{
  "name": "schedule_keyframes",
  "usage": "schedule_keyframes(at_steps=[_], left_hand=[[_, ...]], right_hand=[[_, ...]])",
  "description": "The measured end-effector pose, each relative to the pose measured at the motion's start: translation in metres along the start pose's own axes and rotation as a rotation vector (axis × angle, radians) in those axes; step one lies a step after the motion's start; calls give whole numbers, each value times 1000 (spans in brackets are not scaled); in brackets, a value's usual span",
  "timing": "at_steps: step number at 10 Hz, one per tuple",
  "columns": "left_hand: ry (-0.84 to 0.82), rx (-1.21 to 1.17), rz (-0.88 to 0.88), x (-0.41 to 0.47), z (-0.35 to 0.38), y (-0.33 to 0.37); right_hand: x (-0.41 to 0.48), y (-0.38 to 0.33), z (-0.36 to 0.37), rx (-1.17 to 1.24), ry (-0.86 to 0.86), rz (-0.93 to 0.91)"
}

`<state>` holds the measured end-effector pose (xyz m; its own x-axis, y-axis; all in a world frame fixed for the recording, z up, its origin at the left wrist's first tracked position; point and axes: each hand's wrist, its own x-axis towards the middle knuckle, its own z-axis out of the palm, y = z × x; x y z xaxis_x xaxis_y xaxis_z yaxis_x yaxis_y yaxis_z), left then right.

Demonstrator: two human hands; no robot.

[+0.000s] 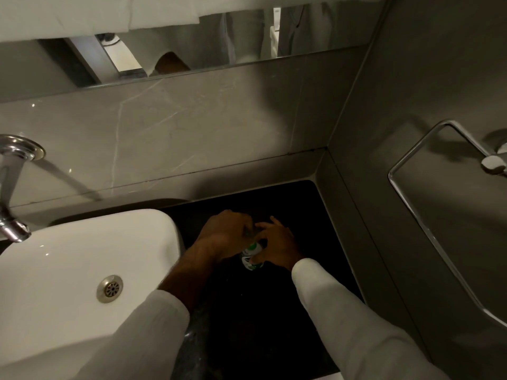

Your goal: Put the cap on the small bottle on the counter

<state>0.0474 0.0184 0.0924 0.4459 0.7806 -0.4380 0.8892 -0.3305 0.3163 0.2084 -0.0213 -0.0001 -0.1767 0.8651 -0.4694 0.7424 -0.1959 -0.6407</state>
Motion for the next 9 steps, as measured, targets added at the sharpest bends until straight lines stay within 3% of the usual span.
schedule_keyframes(at_steps=[2, 7, 9], left_hand=[[153, -412, -245, -4, 26, -1], [118, -608, -138, -28, 41, -3], [263, -739, -173, -56, 54, -4]], right_hand=[[-7, -5, 3, -17, 15, -21], [-25, 4, 23, -53, 142, -25], [-35, 5, 28, -75, 131, -29]])
